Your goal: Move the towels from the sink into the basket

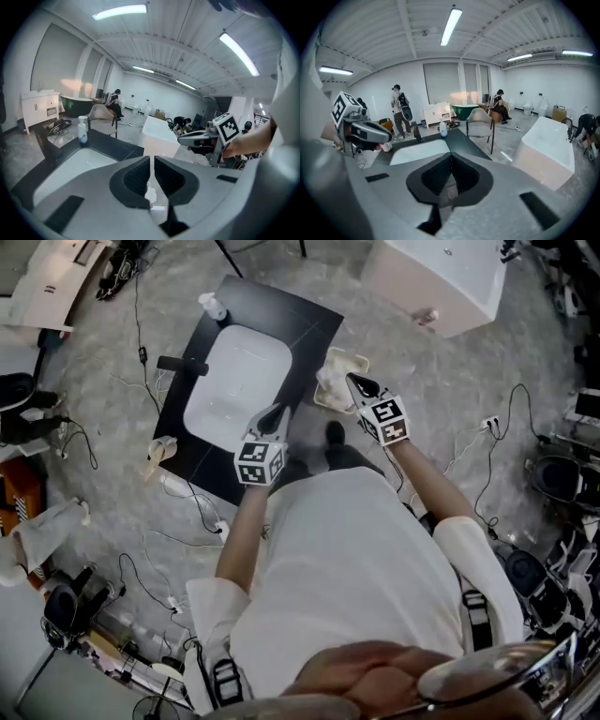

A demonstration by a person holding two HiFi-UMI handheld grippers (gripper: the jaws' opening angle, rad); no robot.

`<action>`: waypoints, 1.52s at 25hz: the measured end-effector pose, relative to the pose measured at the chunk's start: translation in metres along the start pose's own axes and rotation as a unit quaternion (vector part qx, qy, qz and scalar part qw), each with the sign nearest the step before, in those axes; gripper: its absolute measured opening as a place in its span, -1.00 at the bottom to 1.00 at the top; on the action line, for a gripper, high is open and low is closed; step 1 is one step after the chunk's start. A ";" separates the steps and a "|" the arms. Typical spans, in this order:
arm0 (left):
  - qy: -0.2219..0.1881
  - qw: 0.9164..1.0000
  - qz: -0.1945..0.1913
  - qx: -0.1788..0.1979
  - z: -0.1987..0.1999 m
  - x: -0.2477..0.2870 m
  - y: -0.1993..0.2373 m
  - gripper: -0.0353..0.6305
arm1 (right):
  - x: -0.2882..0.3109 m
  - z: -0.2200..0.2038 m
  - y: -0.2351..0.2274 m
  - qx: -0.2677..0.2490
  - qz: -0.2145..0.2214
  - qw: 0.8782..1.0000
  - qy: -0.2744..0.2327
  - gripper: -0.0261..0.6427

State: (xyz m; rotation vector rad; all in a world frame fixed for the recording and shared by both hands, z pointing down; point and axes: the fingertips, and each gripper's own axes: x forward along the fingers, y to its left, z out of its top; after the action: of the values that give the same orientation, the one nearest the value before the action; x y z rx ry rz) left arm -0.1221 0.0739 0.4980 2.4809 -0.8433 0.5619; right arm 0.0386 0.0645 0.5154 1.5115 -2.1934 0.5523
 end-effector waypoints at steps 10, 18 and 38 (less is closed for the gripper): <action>-0.091 0.996 0.026 0.001 0.068 -0.086 -0.016 -0.80 | -0.078 0.102 0.037 -0.021 0.028 0.996 -0.076 -0.93; -0.149 0.987 0.059 0.006 0.099 -0.124 0.000 -0.80 | -0.096 0.137 0.061 -0.049 0.040 0.990 -0.122 -0.93; -0.157 0.986 0.063 0.015 0.103 -0.134 0.014 -0.80 | -0.096 0.140 0.075 -0.065 0.039 0.988 -0.133 -0.93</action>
State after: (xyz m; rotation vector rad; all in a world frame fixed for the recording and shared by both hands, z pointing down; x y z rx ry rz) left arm -0.2055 0.0702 0.3505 2.5964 -1.1226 0.2266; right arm -0.0169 0.0880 0.3396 1.5085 -2.4461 0.2352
